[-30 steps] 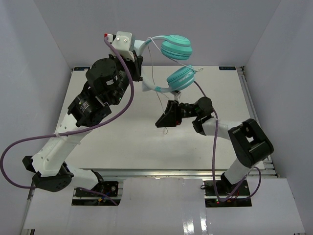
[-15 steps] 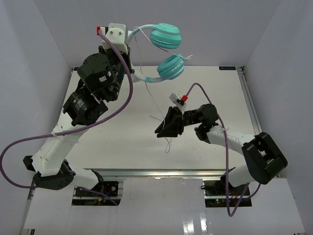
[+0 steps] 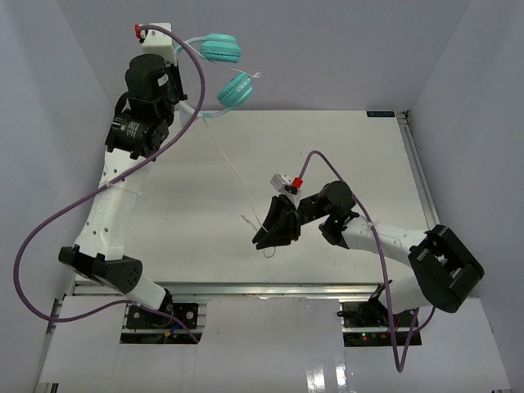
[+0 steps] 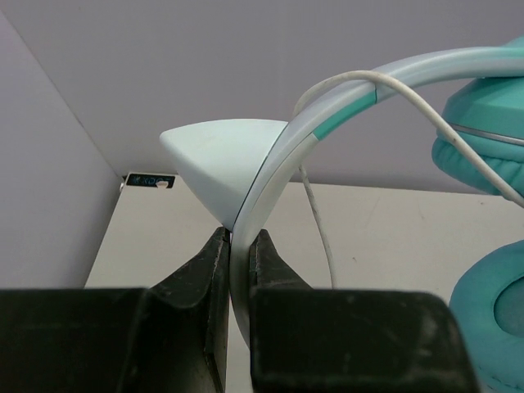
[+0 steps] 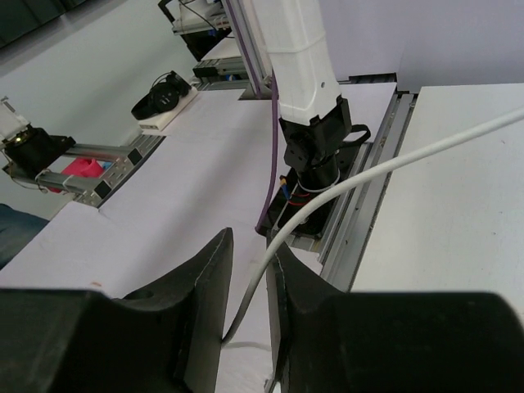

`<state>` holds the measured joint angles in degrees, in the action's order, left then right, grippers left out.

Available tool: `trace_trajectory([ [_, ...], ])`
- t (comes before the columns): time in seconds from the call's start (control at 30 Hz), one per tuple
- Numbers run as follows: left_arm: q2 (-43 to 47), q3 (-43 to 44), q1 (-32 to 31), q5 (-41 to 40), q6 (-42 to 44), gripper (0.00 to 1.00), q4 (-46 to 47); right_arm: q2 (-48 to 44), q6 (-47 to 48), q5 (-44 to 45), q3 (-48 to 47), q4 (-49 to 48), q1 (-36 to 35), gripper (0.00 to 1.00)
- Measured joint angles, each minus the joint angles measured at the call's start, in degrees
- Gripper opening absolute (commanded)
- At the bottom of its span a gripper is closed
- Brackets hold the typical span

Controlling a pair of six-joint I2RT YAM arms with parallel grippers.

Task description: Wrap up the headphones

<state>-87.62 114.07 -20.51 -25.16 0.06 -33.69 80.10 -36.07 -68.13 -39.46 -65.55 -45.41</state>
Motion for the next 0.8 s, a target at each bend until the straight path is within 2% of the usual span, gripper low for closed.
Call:
trace_trajectory([
  [0.2, -1.59, -0.21, 5.73, 7.23, -3.73, 0.00, -1.45, -0.03, 1.19, -0.13, 0.00, 1.45, -1.21, 0.09],
  [0.37, -1.53, -0.85, 9.22, 11.29, -5.54, 0.00, -1.74, -0.24, 2.39, -0.56, 0.00, 3.05, -1.20, 0.08],
  [0.47, -0.92, -3.22, 10.94, 12.54, -6.10, 0.00, -1.64, -1.45, 5.82, -0.79, -0.31, 8.11, -1.16, 0.08],
  [0.53, -0.56, -5.43, 11.86, 12.89, -6.10, 0.00, -1.39, -2.49, 11.30, -0.83, -1.72, 16.10, -1.12, 0.08],
  [0.57, -0.51, -6.54, 12.40, 12.92, -5.96, 0.00, -1.18, -2.89, 17.10, 0.10, -4.19, 24.25, -1.11, 0.08],
  [0.63, -0.46, -8.81, 13.59, 12.91, -5.58, 0.00, -0.81, -3.35, 28.58, 3.71, -10.82, 40.95, -1.04, 0.08],
  [0.8, -0.31, -15.38, 17.36, 13.36, -4.94, 0.00, 0.96, -6.49, 49.46, 15.23, -24.41, 69.30, -0.33, 0.08],
])
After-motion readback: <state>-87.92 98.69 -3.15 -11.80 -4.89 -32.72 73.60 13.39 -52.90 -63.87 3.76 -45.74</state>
